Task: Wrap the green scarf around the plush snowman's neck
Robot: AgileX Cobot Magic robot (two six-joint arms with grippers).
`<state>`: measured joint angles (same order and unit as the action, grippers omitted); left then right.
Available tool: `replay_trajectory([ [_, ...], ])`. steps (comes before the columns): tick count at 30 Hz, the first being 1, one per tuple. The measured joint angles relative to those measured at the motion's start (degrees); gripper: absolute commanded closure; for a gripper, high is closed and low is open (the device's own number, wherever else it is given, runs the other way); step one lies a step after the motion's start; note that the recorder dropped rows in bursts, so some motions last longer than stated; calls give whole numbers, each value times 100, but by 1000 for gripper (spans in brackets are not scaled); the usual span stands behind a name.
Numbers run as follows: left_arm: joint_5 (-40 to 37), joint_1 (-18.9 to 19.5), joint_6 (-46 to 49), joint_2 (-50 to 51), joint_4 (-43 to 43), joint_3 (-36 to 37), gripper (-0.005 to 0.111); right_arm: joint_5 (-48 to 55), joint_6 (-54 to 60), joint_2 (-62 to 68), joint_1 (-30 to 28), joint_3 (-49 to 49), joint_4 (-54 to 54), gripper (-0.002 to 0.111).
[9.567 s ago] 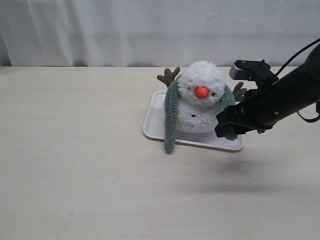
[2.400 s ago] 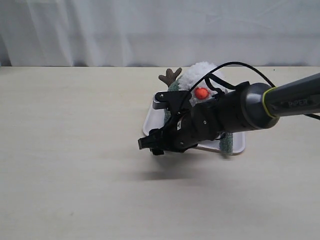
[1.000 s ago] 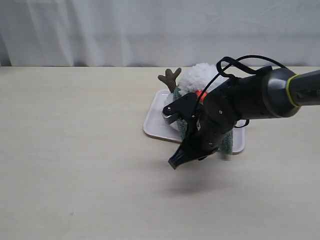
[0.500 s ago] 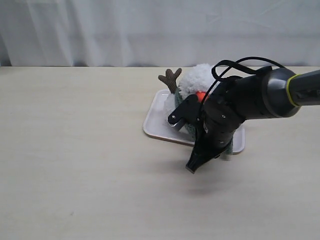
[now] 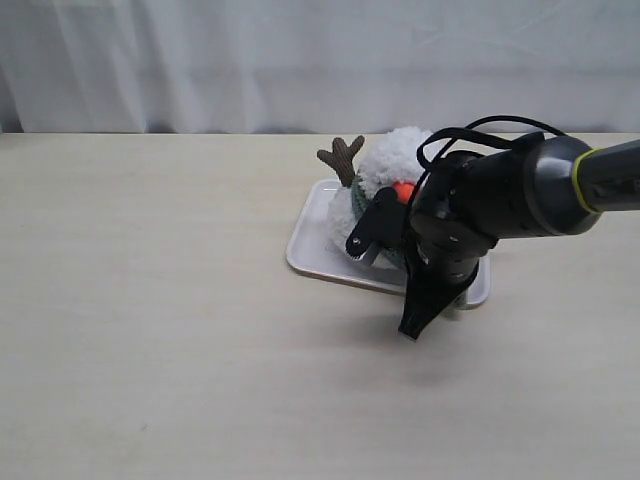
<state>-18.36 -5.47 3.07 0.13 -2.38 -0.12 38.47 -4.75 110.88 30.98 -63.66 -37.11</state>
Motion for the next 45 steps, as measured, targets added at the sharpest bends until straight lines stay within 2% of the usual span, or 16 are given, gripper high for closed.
replay_trajectory([
  [6, 0, 0, 0, 0, 0, 0, 107, 0, -66, 0, 0, 0, -101, 101],
  [8, 0, 0, 0, 0, 0, 0, 107, 0, -66, 0, 0, 0, -11, 91],
  [13, 0, 0, 0, 0, 0, 0, 107, 218, -92, -54, 0, 0, 677, 51],
  [15, 0, 0, 0, 0, 0, 0, 107, 485, -272, -156, 0, 0, 758, 46],
  [18, 0, 0, 0, 0, 0, 0, 107, 804, -703, -394, 0, 105, 899, 46],
  [20, 0, 0, 0, 0, 0, 0, 107, 464, -979, -617, 0, 409, 927, 46],
  [30, 0, 0, 0, 0, 0, 0, 107, -2290, -3113, -953, -772, 1344, 730, 46],
  [39, 0, 0, 0, 0, 0, 0, 107, -2612, -3371, -457, -1245, 1368, 686, 46],
  [42, 0, 0, 0, 0, 0, 0, 107, -2969, -3362, -364, -1261, 1369, 686, 55],
  [45, 0, 0, 0, 0, 0, 0, 107, -3309, -3349, -347, -1261, 1369, 686, 76],
])
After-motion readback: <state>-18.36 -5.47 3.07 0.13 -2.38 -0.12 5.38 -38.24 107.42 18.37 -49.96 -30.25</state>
